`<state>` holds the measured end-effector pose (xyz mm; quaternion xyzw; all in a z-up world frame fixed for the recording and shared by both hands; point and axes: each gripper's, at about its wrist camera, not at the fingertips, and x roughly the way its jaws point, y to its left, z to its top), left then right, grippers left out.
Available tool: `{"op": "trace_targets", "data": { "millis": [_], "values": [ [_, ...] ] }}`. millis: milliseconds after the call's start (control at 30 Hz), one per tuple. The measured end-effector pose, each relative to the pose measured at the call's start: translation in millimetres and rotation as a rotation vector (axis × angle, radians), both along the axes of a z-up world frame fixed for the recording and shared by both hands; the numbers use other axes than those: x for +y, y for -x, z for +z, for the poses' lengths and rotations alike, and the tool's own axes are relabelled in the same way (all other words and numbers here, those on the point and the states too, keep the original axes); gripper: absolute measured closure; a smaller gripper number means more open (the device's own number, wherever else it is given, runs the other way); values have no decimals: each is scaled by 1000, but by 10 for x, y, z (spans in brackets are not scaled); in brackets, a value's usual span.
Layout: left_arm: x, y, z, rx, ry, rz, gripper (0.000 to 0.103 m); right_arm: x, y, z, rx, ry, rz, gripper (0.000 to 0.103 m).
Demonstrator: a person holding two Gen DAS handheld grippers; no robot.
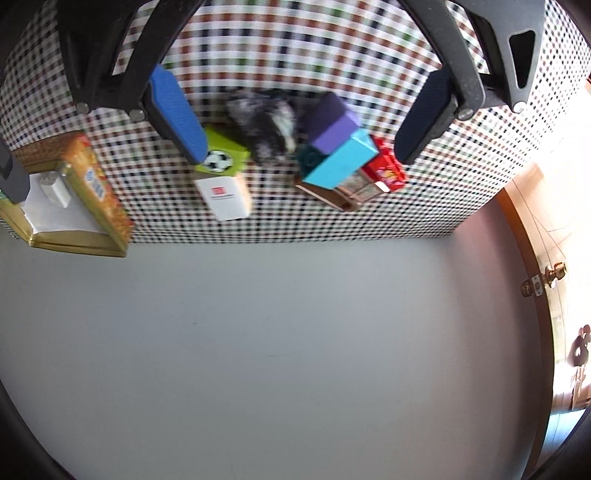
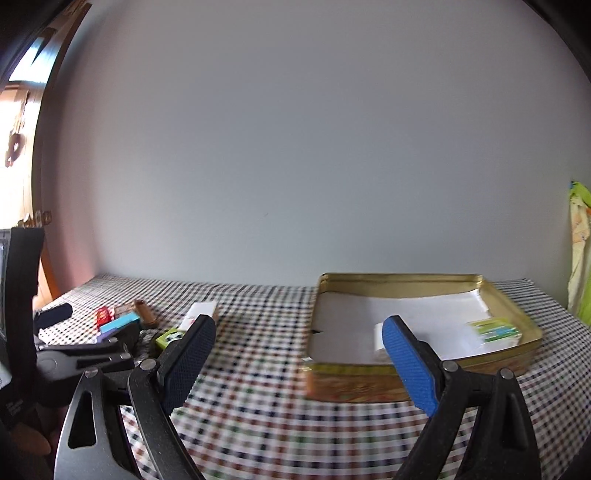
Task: Organize rigid objects
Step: 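Move both open grippers back toward the remaining blocks, then grasp the green soccer-ball block with the right gripper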
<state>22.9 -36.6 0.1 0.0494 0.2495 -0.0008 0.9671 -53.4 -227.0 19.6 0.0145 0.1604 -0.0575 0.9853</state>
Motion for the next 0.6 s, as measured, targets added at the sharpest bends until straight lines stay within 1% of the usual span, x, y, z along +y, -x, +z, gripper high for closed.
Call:
{"op": "trace_targets", "data": {
  "millis": [100,300,500,533,600],
  "values": [
    [216,-54,-13,8,2,18,1,145,-118,-39,45,0,33,10],
    [657,-188,-29,34,21,71,1,427,-446,-133,166,-26,108,10],
    [925,-312,-73,71,50,96,1,743,-784,-280,301,-6,178,10],
    [957,-326,-77,80,56,97,1,774,-835,-301,320,-5,186,14],
    [984,-342,-89,95,60,103,1,810,-929,-339,349,-9,189,17]
  ]
}}
